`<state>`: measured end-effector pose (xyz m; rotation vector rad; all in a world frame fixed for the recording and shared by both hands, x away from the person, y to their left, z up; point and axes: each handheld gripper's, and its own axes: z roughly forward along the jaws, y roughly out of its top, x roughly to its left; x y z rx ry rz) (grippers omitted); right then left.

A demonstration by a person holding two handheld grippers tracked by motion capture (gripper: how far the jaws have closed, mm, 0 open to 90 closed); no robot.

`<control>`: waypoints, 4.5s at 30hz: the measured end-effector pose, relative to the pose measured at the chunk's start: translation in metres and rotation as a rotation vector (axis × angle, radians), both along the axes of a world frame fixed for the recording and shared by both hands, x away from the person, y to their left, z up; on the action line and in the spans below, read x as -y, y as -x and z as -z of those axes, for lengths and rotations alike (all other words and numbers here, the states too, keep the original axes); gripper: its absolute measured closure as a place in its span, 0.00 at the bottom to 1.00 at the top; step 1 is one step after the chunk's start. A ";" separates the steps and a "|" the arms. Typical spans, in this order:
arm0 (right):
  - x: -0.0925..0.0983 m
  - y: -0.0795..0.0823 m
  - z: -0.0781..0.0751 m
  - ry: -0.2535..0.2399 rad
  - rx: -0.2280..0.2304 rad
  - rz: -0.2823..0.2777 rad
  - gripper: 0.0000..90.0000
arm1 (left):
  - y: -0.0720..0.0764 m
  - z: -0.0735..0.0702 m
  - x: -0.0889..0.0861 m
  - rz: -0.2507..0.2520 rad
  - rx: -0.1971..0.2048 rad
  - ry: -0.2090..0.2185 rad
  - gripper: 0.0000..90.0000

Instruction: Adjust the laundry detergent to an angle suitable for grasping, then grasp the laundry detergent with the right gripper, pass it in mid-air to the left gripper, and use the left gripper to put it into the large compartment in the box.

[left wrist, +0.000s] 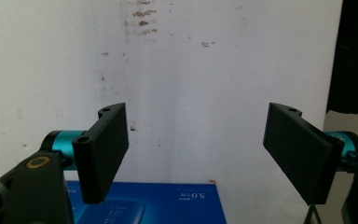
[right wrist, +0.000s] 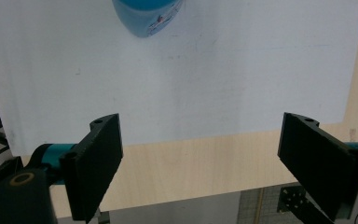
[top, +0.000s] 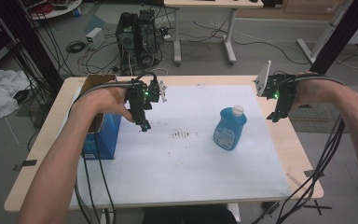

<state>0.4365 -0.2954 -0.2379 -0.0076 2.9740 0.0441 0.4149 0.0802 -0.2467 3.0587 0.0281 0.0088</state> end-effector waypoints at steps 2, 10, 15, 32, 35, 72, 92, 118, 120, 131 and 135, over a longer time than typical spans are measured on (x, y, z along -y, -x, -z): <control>0.000 0.000 0.000 0.004 0.002 -0.004 0.15 | 0.000 0.000 0.000 0.000 0.009 0.009 0.25; 0.000 -0.001 0.000 0.006 0.002 -0.013 0.15 | 0.000 0.001 0.000 -0.017 0.007 0.012 0.25; 0.000 -0.001 0.000 0.006 0.004 -0.014 0.15 | 0.001 0.001 -0.001 -0.016 0.010 0.023 0.25; 0.000 -0.001 -0.002 0.006 0.017 -0.035 0.15 | 0.005 -0.001 0.000 -0.028 0.025 0.005 0.25; -0.001 0.000 -0.002 0.004 0.013 -0.039 0.15 | 0.006 -0.002 0.001 -0.027 0.032 -0.005 0.25; -0.005 0.056 0.014 -0.111 0.053 0.159 0.15 | 0.012 -0.001 0.001 -0.010 0.035 0.027 0.25; -0.011 0.064 0.049 -0.367 0.067 0.416 0.15 | 0.018 0.000 -0.005 -0.012 0.047 0.035 0.25; -0.019 0.063 0.096 -0.660 0.112 0.609 0.15 | 0.016 0.003 -0.008 -0.011 0.046 0.042 0.25; -0.019 0.062 0.099 -0.677 0.113 0.610 0.15 | 0.015 0.003 -0.008 -0.014 0.046 0.033 0.25; -0.027 0.061 0.110 -0.734 0.115 0.627 0.15 | 0.015 0.007 -0.008 -0.022 0.042 0.041 0.25; -0.027 0.059 0.113 -0.741 0.122 0.643 0.15 | 0.015 0.007 -0.009 -0.025 0.042 0.040 0.25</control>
